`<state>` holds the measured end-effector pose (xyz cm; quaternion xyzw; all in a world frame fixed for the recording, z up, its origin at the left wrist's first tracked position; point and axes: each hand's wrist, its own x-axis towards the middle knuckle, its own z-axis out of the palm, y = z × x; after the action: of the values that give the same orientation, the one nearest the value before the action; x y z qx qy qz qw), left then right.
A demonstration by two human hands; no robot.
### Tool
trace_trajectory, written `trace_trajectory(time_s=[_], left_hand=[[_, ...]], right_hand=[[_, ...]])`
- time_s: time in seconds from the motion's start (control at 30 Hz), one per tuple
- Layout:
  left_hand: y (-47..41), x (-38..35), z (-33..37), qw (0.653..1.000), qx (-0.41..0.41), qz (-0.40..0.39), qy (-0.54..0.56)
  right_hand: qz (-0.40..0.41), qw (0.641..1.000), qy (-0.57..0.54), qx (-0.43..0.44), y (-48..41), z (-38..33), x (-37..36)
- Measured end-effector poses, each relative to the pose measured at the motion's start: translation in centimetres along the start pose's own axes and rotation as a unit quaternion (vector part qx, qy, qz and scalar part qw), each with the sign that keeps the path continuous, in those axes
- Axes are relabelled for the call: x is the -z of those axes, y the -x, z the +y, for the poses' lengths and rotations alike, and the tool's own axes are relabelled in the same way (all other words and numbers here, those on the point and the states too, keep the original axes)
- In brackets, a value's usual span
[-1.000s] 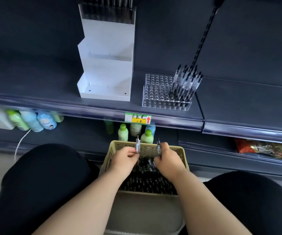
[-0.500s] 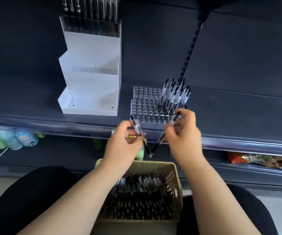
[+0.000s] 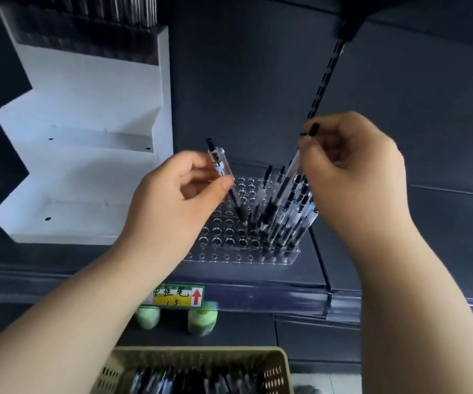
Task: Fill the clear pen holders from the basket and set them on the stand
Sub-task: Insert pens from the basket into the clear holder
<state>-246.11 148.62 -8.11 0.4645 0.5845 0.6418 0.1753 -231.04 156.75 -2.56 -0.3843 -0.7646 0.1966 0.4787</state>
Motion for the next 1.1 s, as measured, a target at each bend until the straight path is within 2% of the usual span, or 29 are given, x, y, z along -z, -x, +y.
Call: trace_trajectory(time_s=[0.17,0.47,0.93,1.1], left_hand=[[-0.5,0.1,-0.4,1.000,-0.012,0.021,0.014],[-0.4,0.3,-2.4,0.999,0.007,0.016,-0.028],[-0.7,-0.5,-2.3,1.000,0.023,0.006,-0.005],[-0.5,-1.3,-1.7,1.000,0.020,-0.022,-0.001]], right_hand=[[-0.020,0.999,0.041,0.016,0.0,1.1,-0.7],[-0.094,0.989,0.113,0.015,0.4,2.6,-1.6],[-0.095,0.982,0.151,0.054,0.5,2.9,-2.0],[-0.110,0.981,0.149,0.053,0.6,2.8,-2.0]])
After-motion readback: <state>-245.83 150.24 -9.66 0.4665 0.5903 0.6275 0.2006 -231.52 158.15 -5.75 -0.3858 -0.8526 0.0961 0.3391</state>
